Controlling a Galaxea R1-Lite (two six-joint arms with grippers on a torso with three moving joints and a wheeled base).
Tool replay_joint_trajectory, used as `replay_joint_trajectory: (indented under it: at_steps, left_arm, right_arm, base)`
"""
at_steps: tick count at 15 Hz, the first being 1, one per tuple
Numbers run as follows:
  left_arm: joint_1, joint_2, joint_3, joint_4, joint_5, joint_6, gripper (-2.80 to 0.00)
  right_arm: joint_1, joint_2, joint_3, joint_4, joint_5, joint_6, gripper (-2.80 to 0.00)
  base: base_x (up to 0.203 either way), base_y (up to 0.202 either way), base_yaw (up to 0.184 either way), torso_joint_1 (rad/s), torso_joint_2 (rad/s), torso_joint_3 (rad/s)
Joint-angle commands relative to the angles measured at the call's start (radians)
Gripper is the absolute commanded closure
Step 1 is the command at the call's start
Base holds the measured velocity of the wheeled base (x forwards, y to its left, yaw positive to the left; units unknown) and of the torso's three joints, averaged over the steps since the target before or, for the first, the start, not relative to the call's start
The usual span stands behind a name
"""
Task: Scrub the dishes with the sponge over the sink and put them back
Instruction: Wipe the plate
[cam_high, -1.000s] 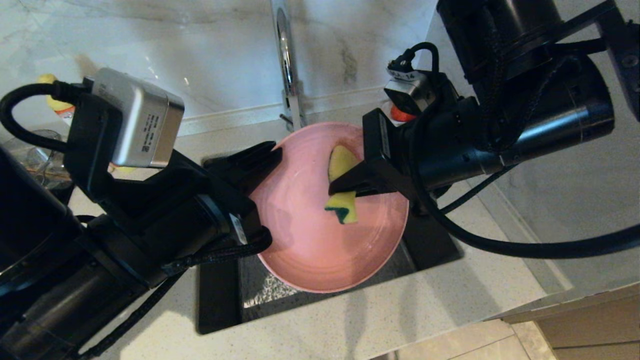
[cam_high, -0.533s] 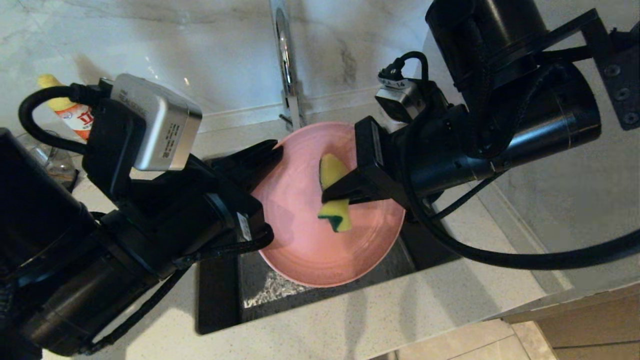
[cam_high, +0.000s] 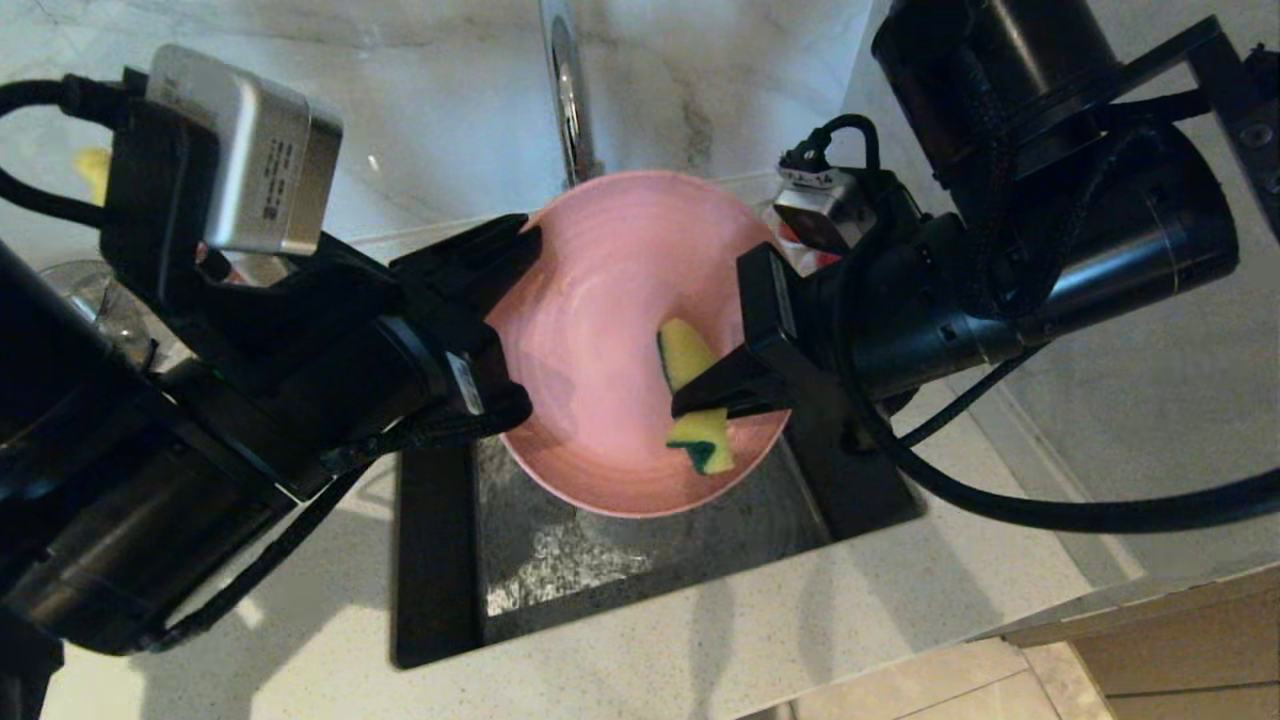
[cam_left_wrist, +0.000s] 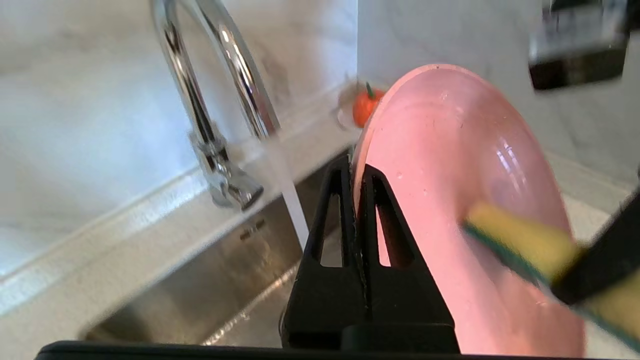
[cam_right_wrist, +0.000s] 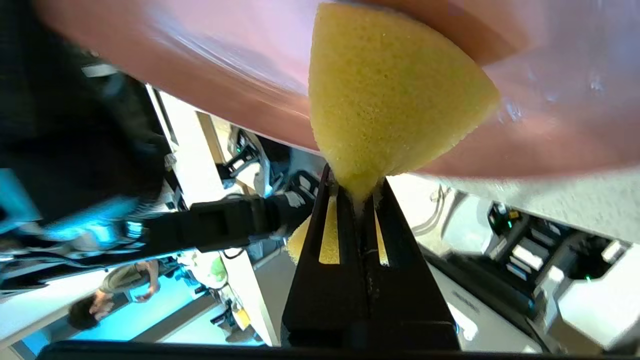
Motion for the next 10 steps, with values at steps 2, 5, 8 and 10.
replay_joint_trajectory:
  at_steps: [2, 5, 8, 10]
  left_arm:
    - [0.02, -0.025, -0.045, 0.013, 0.001, 0.0, 0.0]
    - [0.022, -0.045, -0.065, 0.049, 0.002, -0.008, 0.0]
    - [0.022, -0.028, -0.056, 0.048, 0.001, -0.008, 0.0]
    - [0.021, -0.003, -0.018, 0.038, 0.001, -0.01, 0.0]
  right_arm:
    - [-0.019, -0.007, 0.001, 0.025, 0.002, 0.005, 0.0]
    - [-0.048, -0.001, 0.001, 0.03, 0.004, 0.003, 0.0]
    - [-0.027, 0.006, -0.001, 0.022, 0.005, 0.001, 0.0]
    - [0.019, 0.017, -0.002, -0.009, 0.005, -0.002, 0.0]
  base:
    - [0.0, 0.0, 0.0, 0.0, 0.0, 0.0]
    - [0.0, 0.0, 0.0, 0.0, 0.0, 0.0]
    - [0.0, 0.0, 0.0, 0.0, 0.0, 0.0]
    - [0.0, 0.0, 0.0, 0.0, 0.0, 0.0]
